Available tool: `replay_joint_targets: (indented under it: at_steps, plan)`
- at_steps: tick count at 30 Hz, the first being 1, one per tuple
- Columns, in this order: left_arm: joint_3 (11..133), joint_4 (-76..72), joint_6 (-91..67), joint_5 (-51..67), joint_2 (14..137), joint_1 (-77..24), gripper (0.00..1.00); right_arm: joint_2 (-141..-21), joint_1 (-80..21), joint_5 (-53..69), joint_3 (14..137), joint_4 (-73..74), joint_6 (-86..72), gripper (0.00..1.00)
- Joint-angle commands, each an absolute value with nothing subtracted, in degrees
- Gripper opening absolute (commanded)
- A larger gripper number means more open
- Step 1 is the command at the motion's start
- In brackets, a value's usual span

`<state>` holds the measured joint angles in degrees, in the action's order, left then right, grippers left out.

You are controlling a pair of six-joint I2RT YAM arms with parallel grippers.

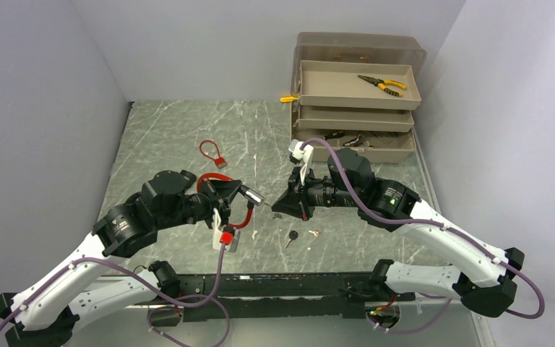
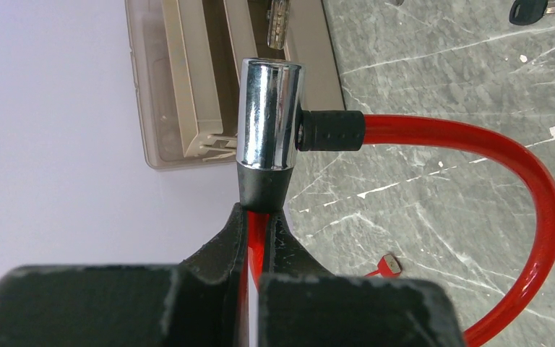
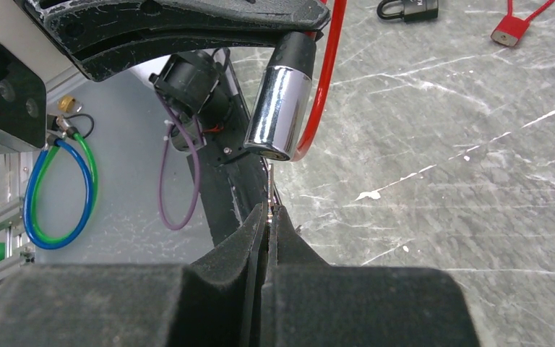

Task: Unlock with the key
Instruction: Unlock the lock.

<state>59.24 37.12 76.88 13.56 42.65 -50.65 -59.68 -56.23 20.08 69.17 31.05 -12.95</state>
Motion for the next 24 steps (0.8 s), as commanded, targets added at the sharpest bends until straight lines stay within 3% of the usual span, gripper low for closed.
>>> replay_joint_targets:
  at_steps: [1, 24]
  plan:
    - [60.04, 32.26, 77.01, 13.63, 42.63, -50.5, 0.0, -59.57, -56.13, 21.04, 71.87, 29.97, -12.42, 0.0]
    - [60.45, 32.87, 77.14, 15.5, 41.98, -50.53, 0.0, -61.42, -55.99, 18.89, 72.23, 28.96, -11.07, 0.0]
